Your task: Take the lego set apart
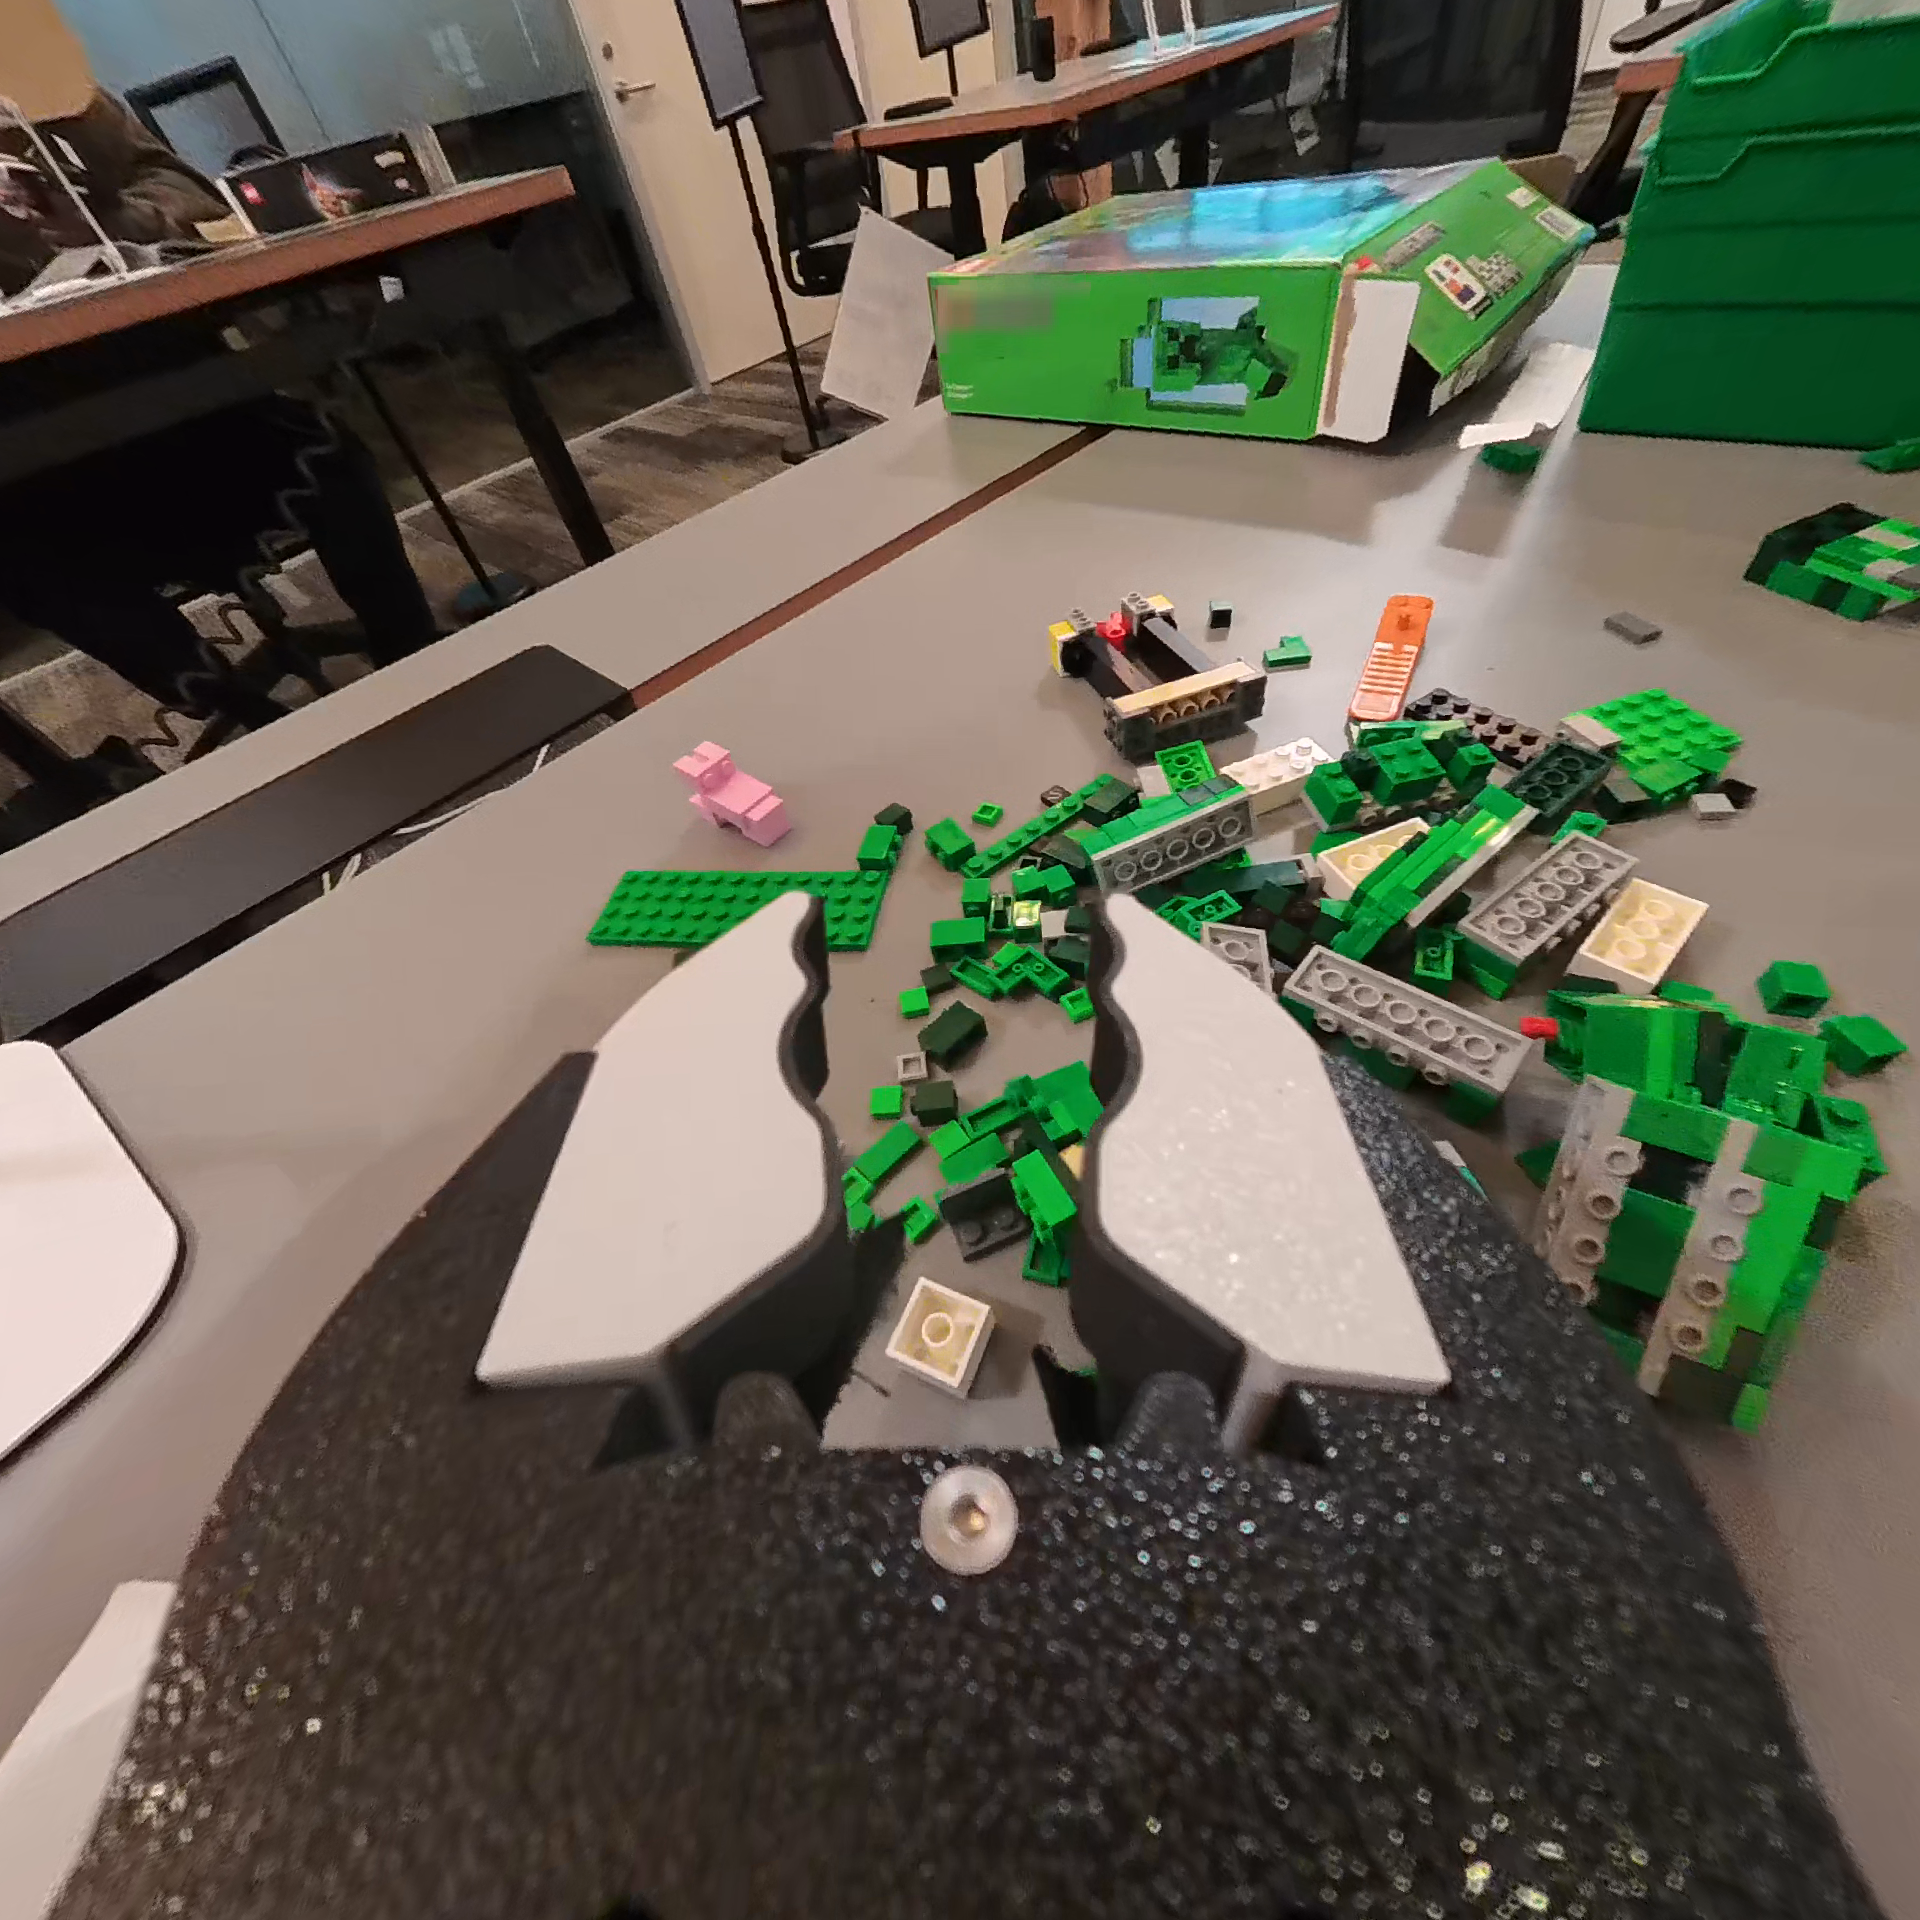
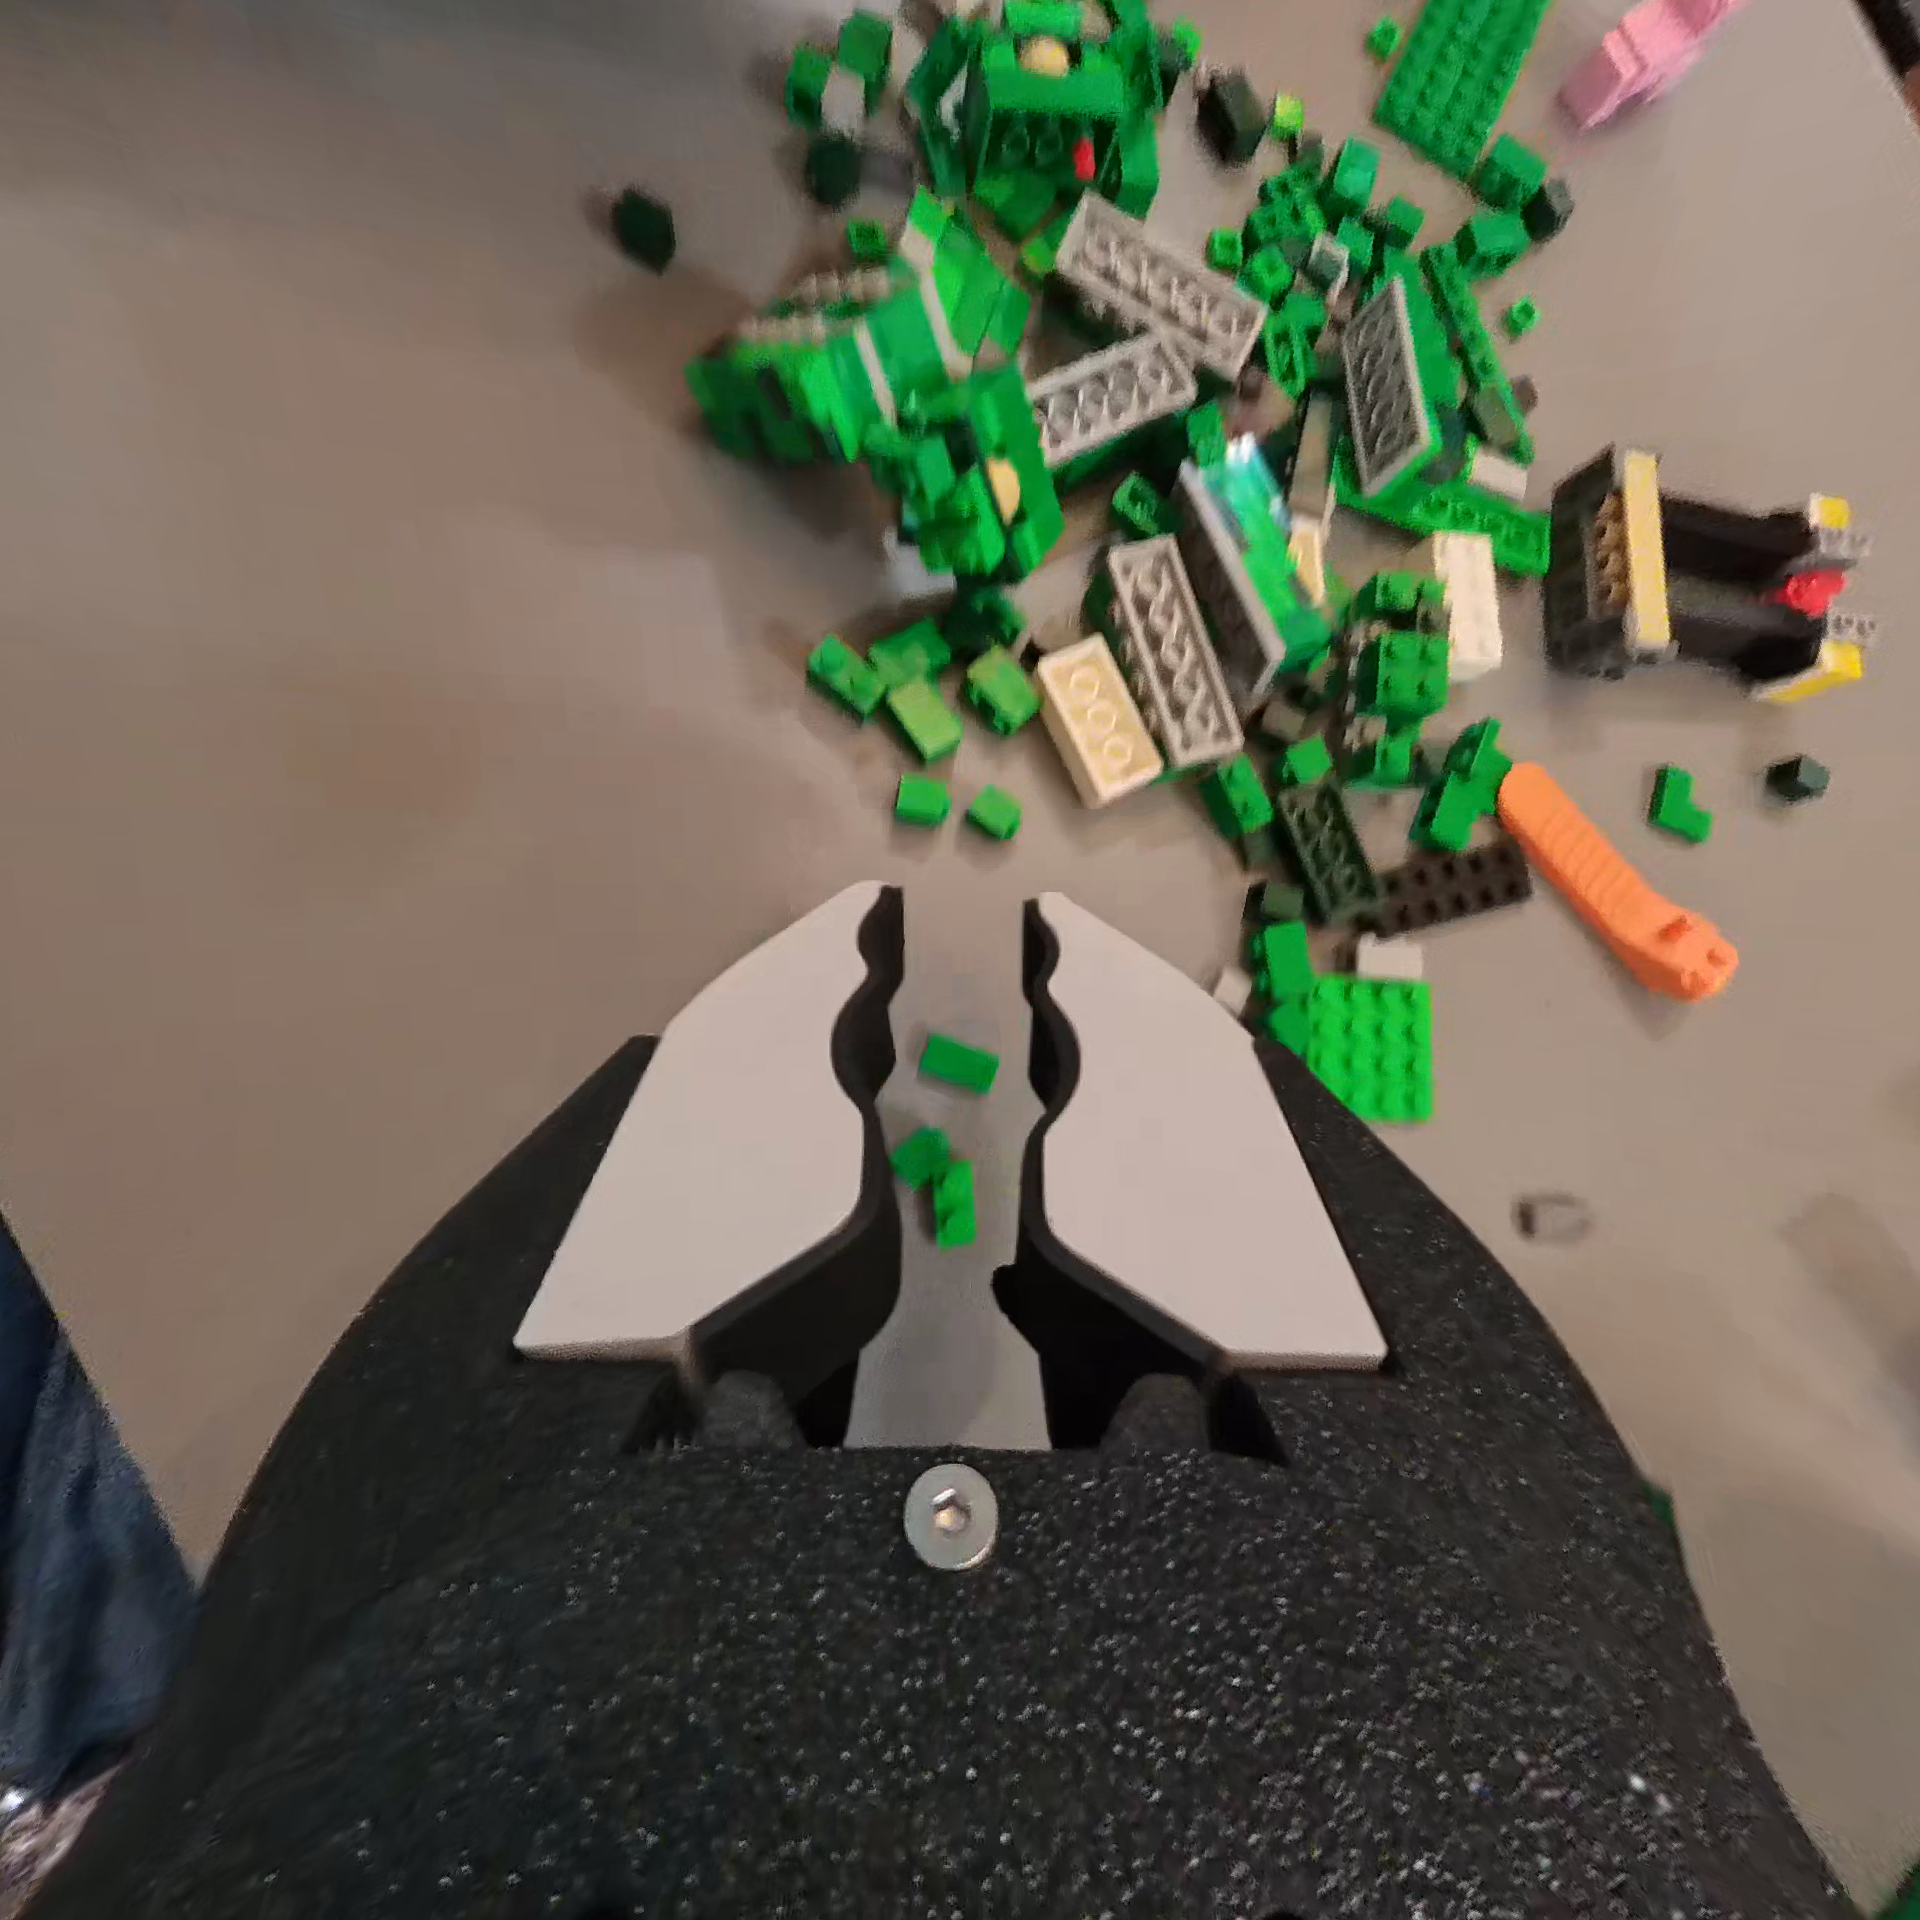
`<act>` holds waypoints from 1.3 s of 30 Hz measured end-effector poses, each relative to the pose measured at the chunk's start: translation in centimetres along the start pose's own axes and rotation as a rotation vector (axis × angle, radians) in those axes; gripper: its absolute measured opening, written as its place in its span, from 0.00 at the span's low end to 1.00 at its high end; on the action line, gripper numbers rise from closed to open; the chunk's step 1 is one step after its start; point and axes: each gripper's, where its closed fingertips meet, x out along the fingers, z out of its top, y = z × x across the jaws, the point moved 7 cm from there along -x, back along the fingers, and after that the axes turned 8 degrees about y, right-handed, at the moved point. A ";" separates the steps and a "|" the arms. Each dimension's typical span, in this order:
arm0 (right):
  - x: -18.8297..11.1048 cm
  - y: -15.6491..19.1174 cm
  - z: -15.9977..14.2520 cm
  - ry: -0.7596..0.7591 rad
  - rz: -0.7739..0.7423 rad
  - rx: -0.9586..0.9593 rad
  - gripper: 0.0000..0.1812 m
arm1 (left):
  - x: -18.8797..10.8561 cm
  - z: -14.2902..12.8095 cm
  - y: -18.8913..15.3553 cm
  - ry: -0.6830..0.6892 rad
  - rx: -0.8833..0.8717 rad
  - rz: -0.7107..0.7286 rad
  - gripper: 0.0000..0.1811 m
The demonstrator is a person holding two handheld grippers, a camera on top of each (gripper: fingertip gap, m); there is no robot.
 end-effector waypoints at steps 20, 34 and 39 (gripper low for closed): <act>11.4 -4.9 14.8 0.430 0.161 -0.810 0.12 | -1.9 -0.5 4.1 -0.036 -0.130 0.256 0.24; 4.5 -6.8 13.2 -0.556 0.489 -0.028 0.10 | -0.4 0.1 -1.6 -0.101 -0.010 -0.440 0.30; 4.3 -5.1 12.2 -0.758 0.638 0.040 0.10 | 0.2 0.0 -5.1 -0.051 0.095 -0.584 0.25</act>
